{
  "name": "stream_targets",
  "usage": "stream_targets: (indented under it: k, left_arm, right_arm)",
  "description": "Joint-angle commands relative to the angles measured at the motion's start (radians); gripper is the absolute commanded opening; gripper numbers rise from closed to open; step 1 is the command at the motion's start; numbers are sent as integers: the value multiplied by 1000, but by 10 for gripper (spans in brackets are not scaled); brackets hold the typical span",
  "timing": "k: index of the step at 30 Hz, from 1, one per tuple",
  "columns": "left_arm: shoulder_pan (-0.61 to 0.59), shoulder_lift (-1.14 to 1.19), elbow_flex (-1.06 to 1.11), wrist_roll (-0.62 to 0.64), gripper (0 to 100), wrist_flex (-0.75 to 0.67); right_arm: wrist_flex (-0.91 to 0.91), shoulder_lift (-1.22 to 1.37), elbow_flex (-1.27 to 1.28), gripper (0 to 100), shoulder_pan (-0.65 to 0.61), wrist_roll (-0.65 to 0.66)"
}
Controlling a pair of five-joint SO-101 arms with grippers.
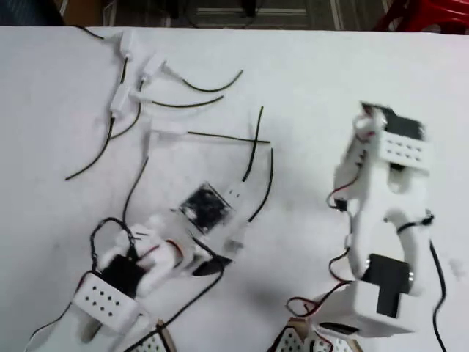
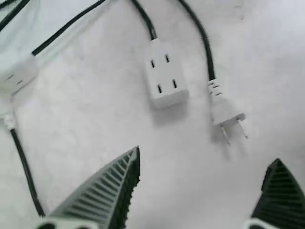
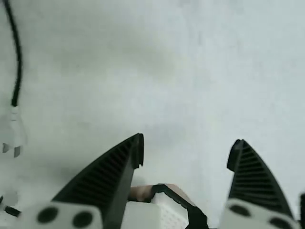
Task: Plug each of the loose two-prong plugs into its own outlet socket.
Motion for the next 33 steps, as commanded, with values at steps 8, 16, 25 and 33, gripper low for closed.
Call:
stream_targets:
  k: [8,16,25,33]
  left_arm:
    - [171,424,-318,95,303,-114]
    - [245,1043,-680,172,310,-87]
    - [166,1357,-999,290,309,126]
    - [153,1383,-1071,370,309,281]
  right_arm:
    - [-200,191,204,286,87,2]
    - [-266,383,218,286,94,2]
    - [-272,400,207,163,88,2]
    - [-285,400,209,174,87,2]
